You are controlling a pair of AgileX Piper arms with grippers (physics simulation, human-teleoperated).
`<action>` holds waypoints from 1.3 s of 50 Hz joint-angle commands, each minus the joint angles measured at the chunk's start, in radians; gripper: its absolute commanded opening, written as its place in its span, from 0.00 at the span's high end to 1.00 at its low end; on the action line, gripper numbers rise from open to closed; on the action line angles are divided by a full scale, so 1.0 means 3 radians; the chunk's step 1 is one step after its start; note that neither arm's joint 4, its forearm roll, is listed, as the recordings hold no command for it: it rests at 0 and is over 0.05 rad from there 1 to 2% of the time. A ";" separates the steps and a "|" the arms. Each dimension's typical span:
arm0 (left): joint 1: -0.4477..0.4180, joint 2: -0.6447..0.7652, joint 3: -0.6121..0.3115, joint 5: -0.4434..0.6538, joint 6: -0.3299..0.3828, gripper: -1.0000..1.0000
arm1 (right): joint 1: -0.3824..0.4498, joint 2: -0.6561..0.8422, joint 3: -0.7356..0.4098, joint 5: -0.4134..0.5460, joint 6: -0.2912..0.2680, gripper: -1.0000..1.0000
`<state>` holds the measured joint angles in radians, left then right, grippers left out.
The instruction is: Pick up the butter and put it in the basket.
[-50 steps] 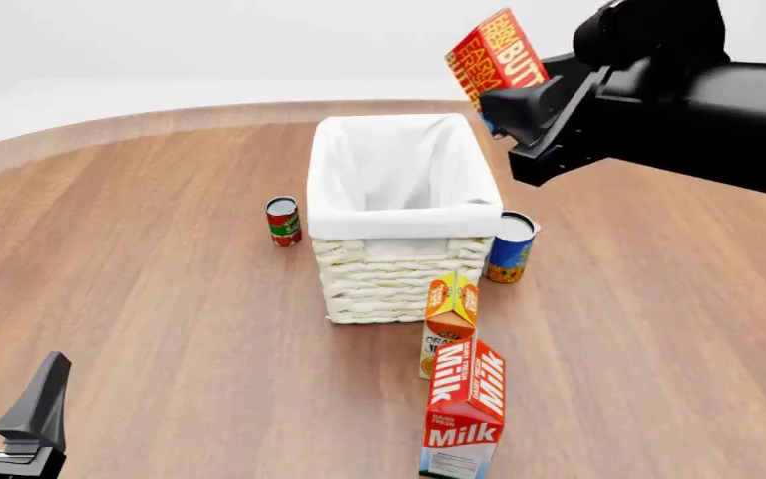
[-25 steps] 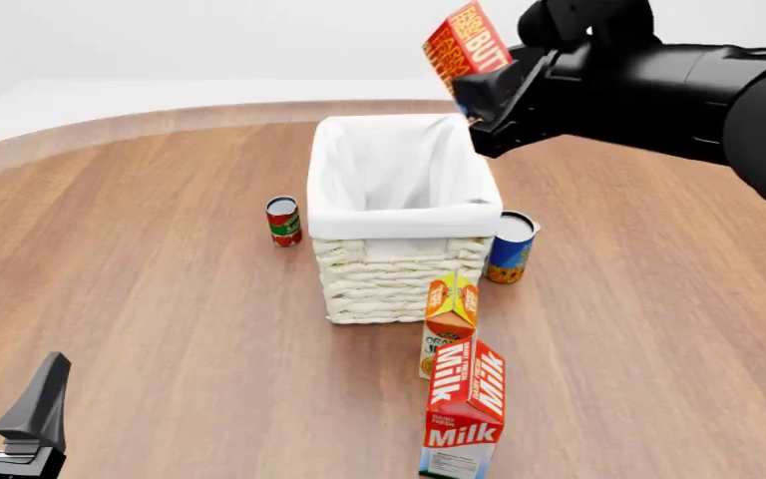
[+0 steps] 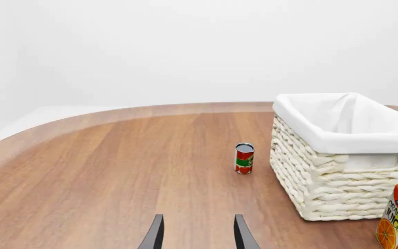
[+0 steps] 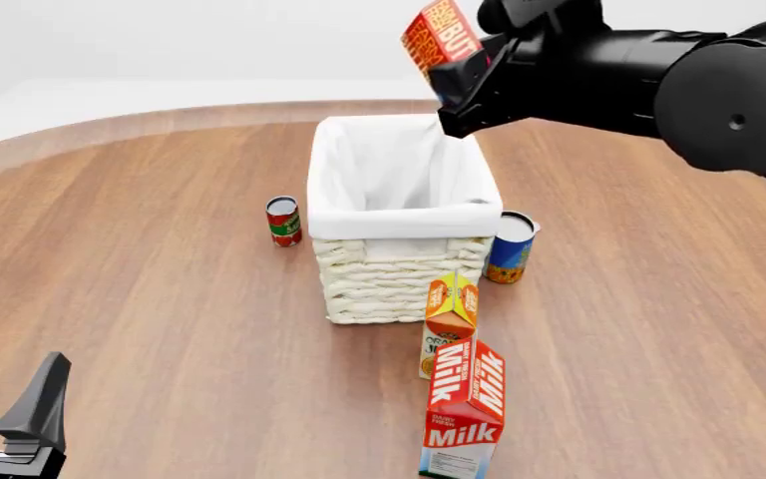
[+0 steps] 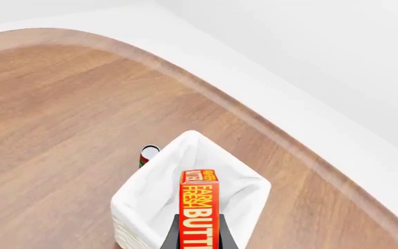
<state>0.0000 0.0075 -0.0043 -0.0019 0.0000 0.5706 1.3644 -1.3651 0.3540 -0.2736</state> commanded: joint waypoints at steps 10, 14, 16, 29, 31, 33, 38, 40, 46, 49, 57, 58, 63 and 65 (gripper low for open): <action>0.0000 0.0000 0.0000 0.0000 0.0000 0.00 | 0.0002 0.0276 -0.0237 -0.0080 0.0061 1.00; 0.0000 0.0000 0.0000 0.0000 0.0000 0.00 | 0.0006 0.0371 -0.0263 -0.0082 0.0071 1.00; 0.0000 0.0000 0.0000 0.0000 0.0000 0.00 | 0.0007 0.0416 -0.0282 -0.0072 0.0078 1.00; 0.0000 0.0000 0.0000 0.0000 0.0000 0.00 | -0.0049 0.0758 -0.0514 0.0027 0.0095 1.00; 0.0000 0.0000 0.0000 0.0000 0.0000 0.00 | -0.0057 0.0790 -0.0547 0.0049 0.0086 1.00; 0.0000 0.0000 0.0000 0.0000 0.0000 0.00 | -0.0061 0.0820 -0.0575 0.0068 0.0085 1.00; 0.0000 0.0000 0.0000 0.0000 0.0000 0.00 | -0.0095 0.0902 -0.0652 0.0124 0.0091 1.00; 0.0000 0.0000 0.0000 0.0000 0.0000 0.00 | -0.0097 0.0906 -0.0657 0.0139 0.0098 1.00; 0.0000 0.0000 0.0000 0.0000 0.0000 0.00 | -0.0080 0.0935 -0.0628 0.0161 0.0092 1.00; 0.0000 0.0000 0.0000 0.0000 0.0000 0.00 | -0.0086 0.0961 -0.0612 0.0160 0.0063 1.00; 0.0000 0.0000 0.0000 0.0000 0.0000 0.00 | -0.0081 0.1031 -0.0667 0.0255 0.0061 1.00; 0.0000 0.0000 0.0000 0.0000 0.0000 0.00 | -0.0081 0.1048 -0.0684 0.0280 0.0066 1.00; 0.0000 0.0000 0.0000 0.0000 0.0000 0.00 | -0.0079 0.1071 -0.0712 0.0336 0.0033 1.00; 0.0000 0.0000 0.0000 0.0000 0.0000 0.00 | -0.0081 0.1075 -0.0735 0.0357 0.0041 1.00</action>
<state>0.0000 0.0075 -0.0043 -0.0019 0.0000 0.5469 1.6799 -1.5498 0.4366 -0.2722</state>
